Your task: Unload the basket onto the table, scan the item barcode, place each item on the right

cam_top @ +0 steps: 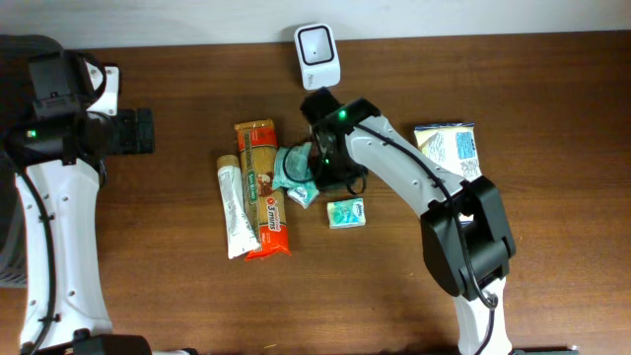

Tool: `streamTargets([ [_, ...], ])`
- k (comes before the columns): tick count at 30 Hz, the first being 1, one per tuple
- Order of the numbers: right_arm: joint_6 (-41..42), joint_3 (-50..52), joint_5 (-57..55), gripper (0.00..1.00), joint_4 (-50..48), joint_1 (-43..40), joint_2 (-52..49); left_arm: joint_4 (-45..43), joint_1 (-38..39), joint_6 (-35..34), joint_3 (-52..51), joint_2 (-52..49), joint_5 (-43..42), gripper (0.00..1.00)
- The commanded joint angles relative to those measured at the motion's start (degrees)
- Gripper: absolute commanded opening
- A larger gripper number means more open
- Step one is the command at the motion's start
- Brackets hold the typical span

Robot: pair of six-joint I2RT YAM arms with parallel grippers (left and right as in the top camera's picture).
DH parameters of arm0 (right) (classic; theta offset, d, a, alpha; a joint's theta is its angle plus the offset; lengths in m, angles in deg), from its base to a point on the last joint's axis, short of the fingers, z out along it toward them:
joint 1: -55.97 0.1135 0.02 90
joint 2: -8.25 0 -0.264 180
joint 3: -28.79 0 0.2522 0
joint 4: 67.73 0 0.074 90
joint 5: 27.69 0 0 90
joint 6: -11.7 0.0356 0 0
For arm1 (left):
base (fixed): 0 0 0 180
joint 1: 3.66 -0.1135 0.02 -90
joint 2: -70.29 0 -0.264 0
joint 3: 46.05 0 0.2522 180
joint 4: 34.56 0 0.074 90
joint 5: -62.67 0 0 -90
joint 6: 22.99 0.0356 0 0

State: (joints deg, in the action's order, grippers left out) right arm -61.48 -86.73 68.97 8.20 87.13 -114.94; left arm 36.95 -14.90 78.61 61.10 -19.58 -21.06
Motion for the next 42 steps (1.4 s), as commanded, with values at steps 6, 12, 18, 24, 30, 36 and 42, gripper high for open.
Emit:
streamTargets([
  [6,21.4,5.9,-3.1,0.04,-4.1,-0.1,-0.8,0.0,-0.3,0.7,0.8,0.6,0.2,0.99],
  [12,11.5,7.9,8.3,0.04,2.3,1.2,-0.8,0.0,-0.3,0.7,0.8,0.6,0.2,0.99],
  [18,-1.6,7.2,5.9,0.04,13.6,-0.2,0.0,0.0,-0.3,0.7,0.8,0.6,0.2,0.99],
  [24,3.2,1.8,-0.2,0.04,15.2,-5.5,10.1,0.0,-0.3,0.7,0.8,0.6,0.2,0.99],
  [30,9.2,7.4,-4.3,0.04,17.7,-9.4,11.8,0.0,-0.3,0.7,0.8,0.6,0.2,0.99],
  [36,9.3,22.0,0.6,0.04,4.2,-9.4,11.8,0.0,-0.3,0.7,0.8,0.6,0.2,0.99],
  [42,7.0,24.7,6.3,0.04,-2.3,-8.3,11.8,0.0,-0.3,0.7,0.8,0.6,0.2,0.99],
])
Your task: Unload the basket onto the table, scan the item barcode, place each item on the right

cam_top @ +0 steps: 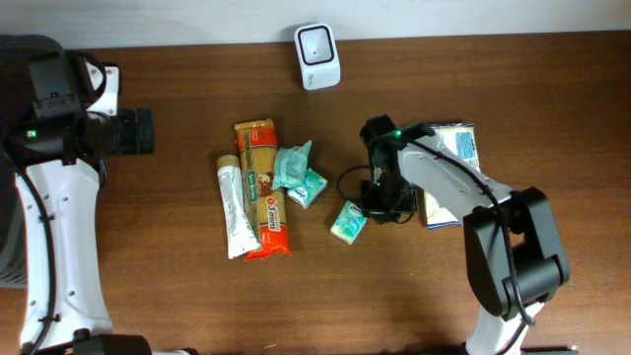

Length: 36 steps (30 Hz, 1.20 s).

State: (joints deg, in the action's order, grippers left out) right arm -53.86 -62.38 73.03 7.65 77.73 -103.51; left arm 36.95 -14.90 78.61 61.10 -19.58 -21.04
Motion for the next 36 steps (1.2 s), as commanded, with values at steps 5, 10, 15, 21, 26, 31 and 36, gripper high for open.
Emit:
streamTargets([
  [5,-0.3,0.4,3.4,0.04,-14.4,2.0,0.0,0.0,-0.3,0.7,0.8,0.6,0.2,0.99],
  [10,-0.5,-0.3,5.3,0.04,-18.2,1.1,0.0,0.0,-0.3,0.7,0.8,0.6,0.2,0.99],
  [15,0.6,-3.2,-0.5,0.04,-2.1,0.0,0.3,0.0,-0.3,0.7,0.8,0.6,0.2,0.99],
  [21,4.7,0.5,-0.9,0.04,2.3,3.5,0.1,0.0,-0.3,0.7,0.8,0.6,0.2,0.99],
  [26,6.3,4.9,-1.3,0.04,-7.4,6.4,0.0,0.0,-0.3,0.7,0.8,0.6,0.2,0.99],
  [31,-3.4,2.7,-1.2,0.04,-15.7,3.2,0.0,0.0,-0.3,0.7,0.8,0.6,0.2,0.99],
  [36,-10.9,1.8,0.9,0.04,-23.1,1.0,0.0,0.0,-0.3,0.7,0.8,0.6,0.2,0.99],
])
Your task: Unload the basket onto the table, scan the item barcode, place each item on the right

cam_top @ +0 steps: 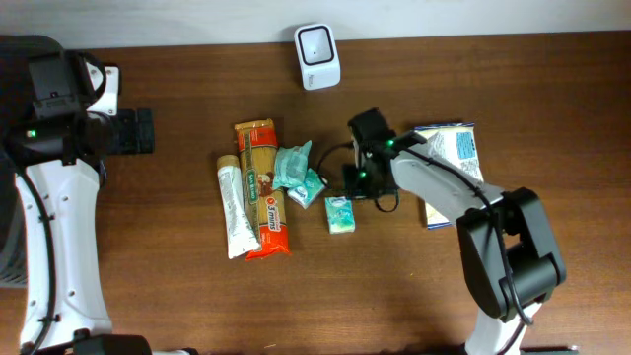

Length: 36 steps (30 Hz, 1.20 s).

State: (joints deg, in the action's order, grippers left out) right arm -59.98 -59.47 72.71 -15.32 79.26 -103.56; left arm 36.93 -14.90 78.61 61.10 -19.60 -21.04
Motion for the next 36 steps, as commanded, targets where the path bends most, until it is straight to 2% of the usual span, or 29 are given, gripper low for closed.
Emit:
streamTargets([
  [1,-4.8,-1.4,1.7,0.04,0.5,-0.5,0.1,0.0,-0.3,0.7,0.8,0.7,0.2,0.99],
  [3,-5.3,-4.3,5.4,0.05,4.6,-0.5,0.5,0.0,-0.3,0.7,0.8,0.7,0.2,0.99],
  [5,-5.8,-8.3,12.4,0.21,11.0,-0.4,0.8,0.0,-0.3,0.7,0.8,0.7,0.2,0.99],
  [6,-4.0,-8.5,13.6,0.38,12.8,-0.2,0.8,0.0,-0.3,0.7,0.8,0.7,0.2,0.99],
  [7,-0.5,-7.8,13.2,0.44,14.9,0.1,0.8,0.0,-0.3,0.7,0.8,0.7,0.2,0.99],
  [9,2.8,-4.1,13.2,0.45,14.8,0.7,0.7,0.0,-0.3,0.7,0.8,0.7,0.2,0.99],
  [14,7.7,2.4,14.1,0.41,11.8,0.7,0.7,0.0,-0.3,0.7,0.8,0.7,0.2,0.99],
  [20,13.4,7.4,16.2,0.39,6.0,0.7,0.6,0.0,-0.3,0.7,0.8,0.7,0.2,0.99],
  [22,15.1,8.6,16.2,0.31,4.8,0.7,0.6,0.0,-0.3,0.7,0.8,0.7,0.2,0.99],
  [24,15.2,8.7,16.0,0.06,4.6,0.6,0.6,0.0,-0.3,0.7,0.8,0.7,0.2,0.99],
  [25,15.2,8.7,16.0,0.04,4.3,0.6,0.7,0.0,-0.3,0.7,0.8,0.7,0.2,0.99],
  [29,14.4,6.8,17.6,0.04,4.2,-0.7,2.2,0.0,-0.3,0.7,0.8,0.7,0.2,0.99],
  [32,10.1,4.0,21.3,0.04,5.1,-2.5,8.1,0.0,-0.3,0.7,0.8,0.7,0.2,0.99],
  [36,6.1,3.0,33.9,0.04,4.3,-9.0,18.2,0.0,-0.3,0.7,0.8,0.7,0.2,0.99],
])
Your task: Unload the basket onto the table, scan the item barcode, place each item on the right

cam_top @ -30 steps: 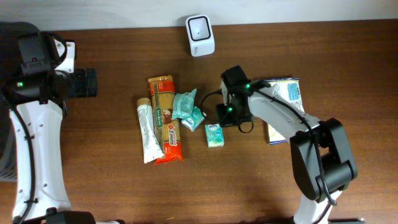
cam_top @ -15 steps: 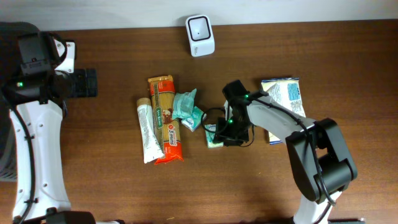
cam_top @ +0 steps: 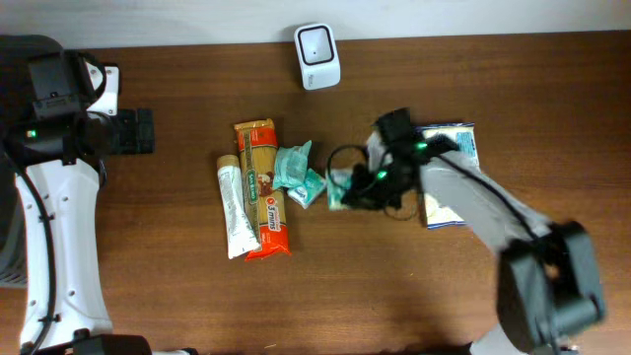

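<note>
The white barcode scanner (cam_top: 317, 43) stands at the table's back edge. A small green mint box (cam_top: 337, 190) sits in my right gripper (cam_top: 347, 189), which is shut on it just right of the item pile; the arm is motion-blurred and the box is partly covered by the fingers. My left gripper (cam_top: 138, 131) hangs at the far left, away from all items, and its jaw state is unclear from above.
An orange pasta packet (cam_top: 262, 187), a white tube (cam_top: 232, 209), a teal pouch (cam_top: 293, 162) and a small teal box (cam_top: 312, 187) lie bunched left of the gripper. A white carton (cam_top: 452, 148) lies under the right arm on the right.
The mint box lay on the table below the right gripper; now it sits higher in the view, between the fingers. The right wrist has turned and shifted right. The left arm is unchanged.
First the right gripper was over the teal pouch with the mint box lying free beside it. Then it stood right of the box, which had been nudged and turned. Then it hovered just above the box, and now it grips it.
</note>
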Tool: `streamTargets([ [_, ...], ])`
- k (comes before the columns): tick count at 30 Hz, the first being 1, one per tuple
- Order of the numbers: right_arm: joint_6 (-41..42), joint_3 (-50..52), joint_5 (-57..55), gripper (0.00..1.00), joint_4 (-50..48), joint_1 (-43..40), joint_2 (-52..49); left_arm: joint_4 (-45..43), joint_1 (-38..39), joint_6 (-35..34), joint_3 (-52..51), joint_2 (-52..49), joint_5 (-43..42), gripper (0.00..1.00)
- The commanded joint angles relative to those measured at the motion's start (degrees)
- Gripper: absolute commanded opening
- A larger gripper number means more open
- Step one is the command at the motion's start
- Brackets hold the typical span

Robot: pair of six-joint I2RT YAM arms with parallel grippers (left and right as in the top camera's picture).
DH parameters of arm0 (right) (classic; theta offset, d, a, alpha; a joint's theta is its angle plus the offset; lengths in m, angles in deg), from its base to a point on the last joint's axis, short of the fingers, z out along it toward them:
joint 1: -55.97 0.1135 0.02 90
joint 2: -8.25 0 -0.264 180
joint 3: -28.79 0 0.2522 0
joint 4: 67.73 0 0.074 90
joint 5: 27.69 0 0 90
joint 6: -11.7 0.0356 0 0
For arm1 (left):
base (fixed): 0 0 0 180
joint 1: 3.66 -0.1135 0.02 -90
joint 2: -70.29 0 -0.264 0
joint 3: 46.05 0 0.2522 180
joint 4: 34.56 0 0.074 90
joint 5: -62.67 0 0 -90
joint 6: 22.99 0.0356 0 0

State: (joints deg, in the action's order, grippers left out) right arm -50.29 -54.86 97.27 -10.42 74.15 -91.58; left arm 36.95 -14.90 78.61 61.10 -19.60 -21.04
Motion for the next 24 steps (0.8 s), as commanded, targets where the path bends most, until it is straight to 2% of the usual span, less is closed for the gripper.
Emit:
streamTargets([
  [1,-4.2,-1.7,14.6,0.04,-1.5,-6.0,8.1,0.0,-0.3,0.7,0.8,0.7,0.2,0.99],
  [2,-4.2,-1.7,19.3,0.04,-2.8,-7.6,9.3,0.0,-0.3,0.7,0.8,0.7,0.2,0.99],
  [4,-3.2,-1.7,34.9,0.04,-11.5,-11.1,11.1,0.0,-0.3,0.7,0.8,0.7,0.2,0.99],
  [5,-1.2,-1.7,38.2,0.04,-14.5,-11.5,11.1,0.0,-0.3,0.7,0.8,0.7,0.2,0.99],
  [11,8.2,-1.7,46.6,0.04,-29.3,-11.5,11.1,0.0,-0.3,0.7,0.8,0.7,0.2,0.99],
  [15,9.1,-1.7,46.3,0.04,-31.0,-11.5,11.1,0.0,-0.3,0.7,0.8,0.7,0.2,0.99],
  [19,6.7,-1.7,33.0,0.04,-26.8,-9.3,11.1,0.0,-0.3,0.7,0.8,0.7,0.2,0.99],
  [24,-1.7,-1.7,-1.0,0.04,-4.3,0.2,10.8,0.0,-0.3,0.7,0.8,0.7,0.2,0.99],
])
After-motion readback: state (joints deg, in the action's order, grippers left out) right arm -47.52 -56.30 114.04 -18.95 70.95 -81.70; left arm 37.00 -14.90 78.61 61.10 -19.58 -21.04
